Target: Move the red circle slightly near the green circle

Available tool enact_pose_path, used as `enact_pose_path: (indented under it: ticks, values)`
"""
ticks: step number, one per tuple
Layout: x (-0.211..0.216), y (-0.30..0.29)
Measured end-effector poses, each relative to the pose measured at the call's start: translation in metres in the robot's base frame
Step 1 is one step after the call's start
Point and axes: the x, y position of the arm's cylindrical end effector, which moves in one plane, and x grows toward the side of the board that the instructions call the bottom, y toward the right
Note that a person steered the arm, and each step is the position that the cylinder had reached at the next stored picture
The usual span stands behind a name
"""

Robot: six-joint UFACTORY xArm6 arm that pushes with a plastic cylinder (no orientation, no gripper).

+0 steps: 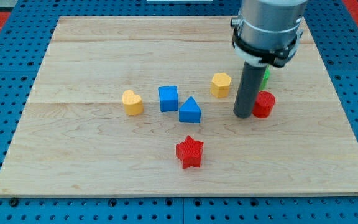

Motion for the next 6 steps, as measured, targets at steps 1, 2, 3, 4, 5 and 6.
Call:
enact_pose_path:
  ticks: [1, 2, 3, 4, 5, 6]
  values:
    - [0.031, 0.04]
    - [0.02, 0.057]
    - [0.0, 0.054]
    - [-0.015, 0.048]
    - [-0.012, 0.044]
    - [0.063, 0.043]
